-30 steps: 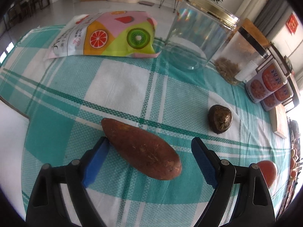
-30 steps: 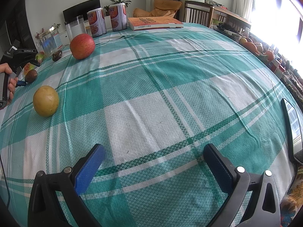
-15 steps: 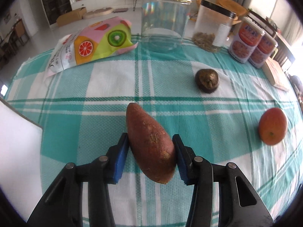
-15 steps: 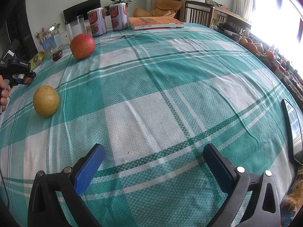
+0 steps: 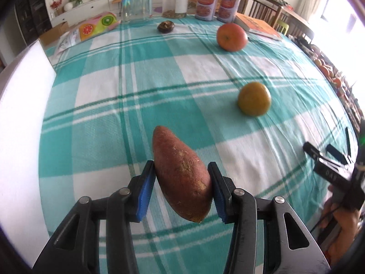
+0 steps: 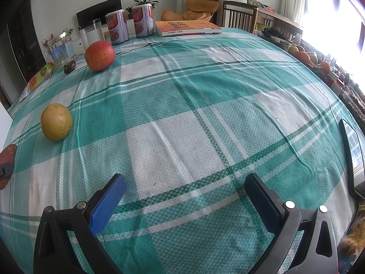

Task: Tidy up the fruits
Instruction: 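Hold the sweet potato in the left tool while the right tool grasps a yellow grapefruit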

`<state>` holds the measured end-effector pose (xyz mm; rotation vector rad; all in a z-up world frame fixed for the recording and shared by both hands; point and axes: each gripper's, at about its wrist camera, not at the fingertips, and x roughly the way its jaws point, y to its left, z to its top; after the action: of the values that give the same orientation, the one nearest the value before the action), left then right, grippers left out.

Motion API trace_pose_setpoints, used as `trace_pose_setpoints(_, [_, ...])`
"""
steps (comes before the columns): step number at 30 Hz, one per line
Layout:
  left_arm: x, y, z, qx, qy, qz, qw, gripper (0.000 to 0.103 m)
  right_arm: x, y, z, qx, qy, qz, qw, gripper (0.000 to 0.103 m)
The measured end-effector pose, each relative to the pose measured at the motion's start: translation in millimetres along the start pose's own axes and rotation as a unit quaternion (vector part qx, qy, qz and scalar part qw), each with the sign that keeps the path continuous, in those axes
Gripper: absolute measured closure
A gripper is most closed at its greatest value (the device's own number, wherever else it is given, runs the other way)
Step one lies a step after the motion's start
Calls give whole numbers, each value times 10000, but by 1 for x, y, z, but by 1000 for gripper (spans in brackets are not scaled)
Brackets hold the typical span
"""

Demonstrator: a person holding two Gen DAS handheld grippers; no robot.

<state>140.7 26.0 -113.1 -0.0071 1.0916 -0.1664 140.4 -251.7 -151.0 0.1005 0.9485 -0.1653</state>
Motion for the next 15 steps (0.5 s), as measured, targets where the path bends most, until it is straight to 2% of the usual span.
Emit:
trace_pose_setpoints(4, [-5, -12, -27, 305, -26, 42, 9995, 55, 0, 0, 0, 1, 0, 1, 10000, 0])
trace_pose_setpoints(10, [-6, -4, -40, 57, -150, 96, 9998, 52, 0, 0, 0, 0, 0, -1, 10000, 0])
trace_pose_setpoints(11, [-6, -3, -41, 39, -166, 157, 9997, 49, 0, 0, 0, 0, 0, -1, 10000, 0])
trace_pose_setpoints(13, [-7, -1, -42, 13, -267, 317, 9991, 26, 0, 0, 0, 0, 0, -1, 10000, 0])
trace_pose_setpoints(15, [-6, 1, -46, -36, -388, 454, 9982, 21, 0, 0, 0, 0, 0, -1, 10000, 0])
